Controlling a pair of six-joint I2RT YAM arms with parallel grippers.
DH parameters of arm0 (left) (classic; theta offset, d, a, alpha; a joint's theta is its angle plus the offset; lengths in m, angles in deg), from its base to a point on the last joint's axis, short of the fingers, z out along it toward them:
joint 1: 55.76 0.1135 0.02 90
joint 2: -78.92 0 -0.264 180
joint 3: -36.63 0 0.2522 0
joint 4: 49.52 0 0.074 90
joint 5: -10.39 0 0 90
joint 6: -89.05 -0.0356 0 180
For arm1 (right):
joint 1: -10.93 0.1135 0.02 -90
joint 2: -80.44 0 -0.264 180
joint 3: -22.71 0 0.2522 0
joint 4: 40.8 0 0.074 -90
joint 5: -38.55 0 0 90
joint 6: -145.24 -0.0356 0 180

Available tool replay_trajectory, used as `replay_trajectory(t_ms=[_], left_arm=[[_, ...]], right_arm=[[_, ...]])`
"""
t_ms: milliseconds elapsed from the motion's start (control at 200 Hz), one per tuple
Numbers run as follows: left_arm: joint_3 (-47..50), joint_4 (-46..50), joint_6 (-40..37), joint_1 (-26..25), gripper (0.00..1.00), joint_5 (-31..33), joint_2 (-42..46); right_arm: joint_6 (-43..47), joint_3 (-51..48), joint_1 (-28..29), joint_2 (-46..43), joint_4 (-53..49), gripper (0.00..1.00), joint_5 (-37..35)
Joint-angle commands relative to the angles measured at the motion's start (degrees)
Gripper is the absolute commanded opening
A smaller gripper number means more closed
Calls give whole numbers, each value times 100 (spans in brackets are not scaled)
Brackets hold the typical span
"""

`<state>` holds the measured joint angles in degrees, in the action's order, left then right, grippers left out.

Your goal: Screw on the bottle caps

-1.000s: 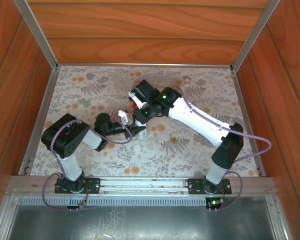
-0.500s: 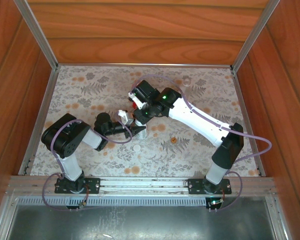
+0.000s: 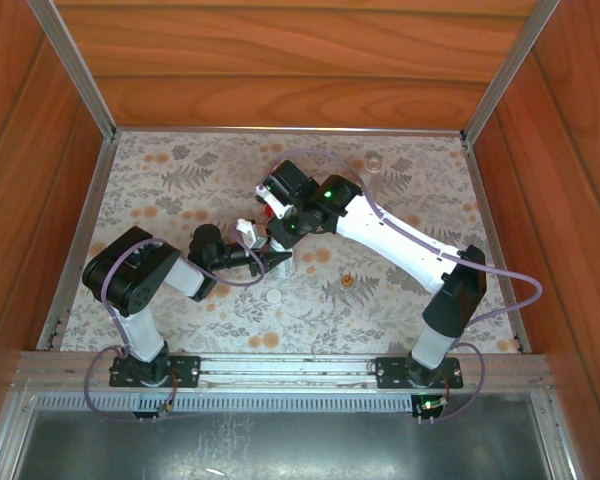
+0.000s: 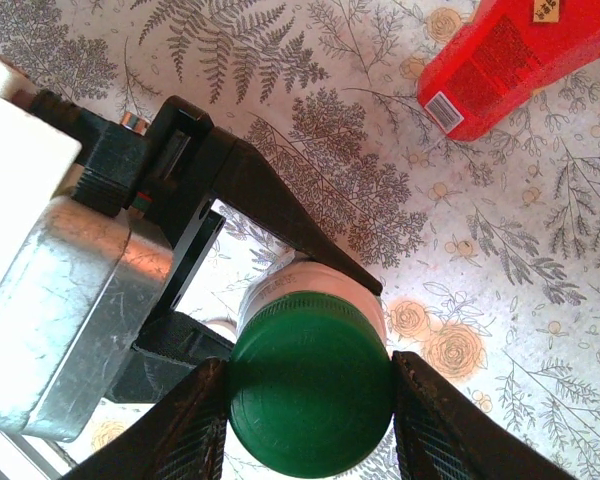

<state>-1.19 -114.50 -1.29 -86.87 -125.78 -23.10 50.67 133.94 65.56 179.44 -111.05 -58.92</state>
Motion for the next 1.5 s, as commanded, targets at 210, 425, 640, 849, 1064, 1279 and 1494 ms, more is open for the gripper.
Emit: replay_trajectory(t_ms=[210, 425, 640, 849, 1064, 1279, 1494], left_arm=[[-88, 78, 78, 32, 55, -127, -20], [-87, 91, 90, 26, 55, -133, -11], [-88, 115, 91, 28, 55, -152, 6], [-100, 122, 93, 31, 55, -181, 6], [-93, 148, 78, 28, 55, -181, 6], [-108, 173, 87, 29, 55, -211, -26], [-93, 192, 93, 45, 55, -212, 17]], right_arm=[[-43, -33, 12, 17, -232, 58, 71], [-43, -250, 4, -330, -34, 78, 82], [-296, -554, -111, -905, 451, 78, 142], [-948, -749, -690, -960, 918, 56, 1329], [-1046, -799, -988, -746, 963, 42, 1836], [-1016, -816, -1067, -567, 974, 35, 2125], [-1000, -858, -1102, -483, 989, 30, 2214]])
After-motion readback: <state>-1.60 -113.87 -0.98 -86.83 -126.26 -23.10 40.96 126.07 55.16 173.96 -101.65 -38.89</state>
